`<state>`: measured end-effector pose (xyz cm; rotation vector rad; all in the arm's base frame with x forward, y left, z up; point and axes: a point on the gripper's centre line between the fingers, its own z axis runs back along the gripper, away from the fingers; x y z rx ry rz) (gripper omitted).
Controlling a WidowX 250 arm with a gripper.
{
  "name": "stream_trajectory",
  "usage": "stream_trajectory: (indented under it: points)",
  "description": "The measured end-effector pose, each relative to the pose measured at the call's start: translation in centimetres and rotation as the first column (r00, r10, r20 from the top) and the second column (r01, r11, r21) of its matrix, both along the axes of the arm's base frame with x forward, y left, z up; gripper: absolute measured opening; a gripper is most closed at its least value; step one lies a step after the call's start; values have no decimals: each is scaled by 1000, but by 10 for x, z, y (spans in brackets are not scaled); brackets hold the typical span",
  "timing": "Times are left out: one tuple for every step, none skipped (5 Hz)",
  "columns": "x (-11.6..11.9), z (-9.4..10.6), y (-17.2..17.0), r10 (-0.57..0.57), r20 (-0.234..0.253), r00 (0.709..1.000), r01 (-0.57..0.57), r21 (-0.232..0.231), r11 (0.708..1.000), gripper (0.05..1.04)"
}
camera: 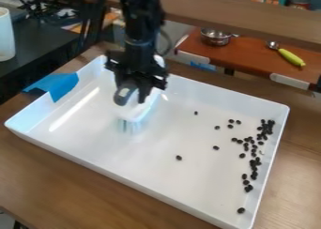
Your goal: Sweep into pile
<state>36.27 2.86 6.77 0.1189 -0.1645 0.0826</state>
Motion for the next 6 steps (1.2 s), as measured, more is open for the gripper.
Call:
stream_trajectory:
  points:
    - [-3, -3, -40, -46, -1, 999, 46, -8, 999, 497]
    - [-6, -4, -70, -76, -29, 997, 75, -32, 997, 497]
    - [-5, -4, -96, -86, -51, 995, 82, -69, 994, 497]
    - [-5, -5, -130, -116, -89, 989, 105, -116, 988, 497]
    - [-6, -3, -150, -126, -119, 985, 108, -153, 982, 497]
    - [-7, 6, -164, -140, -132, 981, 111, -208, 972, 497]
